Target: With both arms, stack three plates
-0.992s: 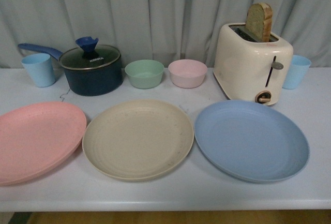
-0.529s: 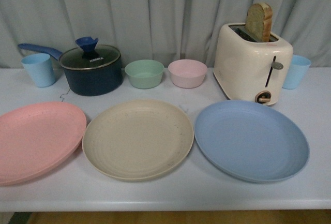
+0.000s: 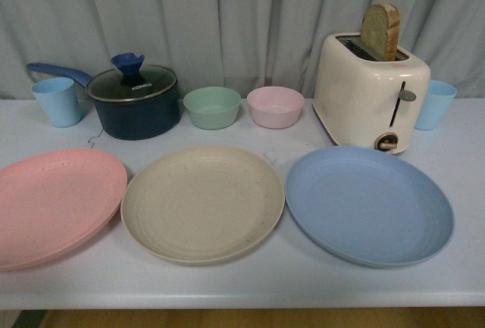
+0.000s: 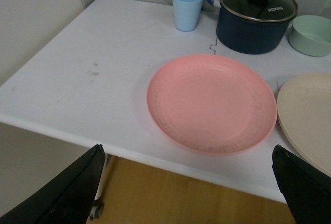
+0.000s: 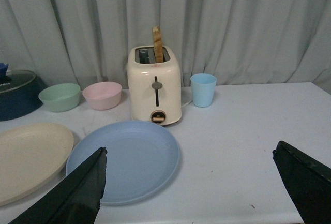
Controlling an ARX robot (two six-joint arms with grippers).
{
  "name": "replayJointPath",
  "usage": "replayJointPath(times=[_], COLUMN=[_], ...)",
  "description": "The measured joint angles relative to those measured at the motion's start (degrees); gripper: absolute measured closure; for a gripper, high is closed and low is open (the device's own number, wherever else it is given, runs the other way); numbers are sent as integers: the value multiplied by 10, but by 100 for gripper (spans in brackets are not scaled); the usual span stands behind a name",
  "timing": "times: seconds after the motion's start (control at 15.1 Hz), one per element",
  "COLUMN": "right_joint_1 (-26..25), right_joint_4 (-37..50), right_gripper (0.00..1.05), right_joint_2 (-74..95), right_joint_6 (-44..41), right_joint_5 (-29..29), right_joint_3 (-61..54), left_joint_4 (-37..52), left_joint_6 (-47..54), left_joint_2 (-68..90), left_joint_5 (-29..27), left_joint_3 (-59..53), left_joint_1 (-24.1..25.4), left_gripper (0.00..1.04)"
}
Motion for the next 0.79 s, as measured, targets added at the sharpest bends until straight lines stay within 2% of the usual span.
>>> replayJointPath(times=[0.13, 0.33, 0.53, 0.79], right_joint_1=[0, 0, 0, 0], right_joint_4=[1, 1, 1, 1], right_gripper=[6, 6, 6, 6], right_joint_2=[0, 0, 0, 0], right_joint_6=[0, 0, 0, 0], right_joint_5=[0, 0, 0, 0], right_joint_3=[0, 0, 0, 0], left_joint_4=[81, 147, 132, 107], left_joint_6=[42, 70, 93, 121], left_joint_2=[168, 403, 581, 735], left_joint_5=[30, 121, 184, 225], left_joint_3=[42, 133, 233, 364], left_joint_1=[31, 81, 117, 158], left_gripper=[7, 7, 7, 7])
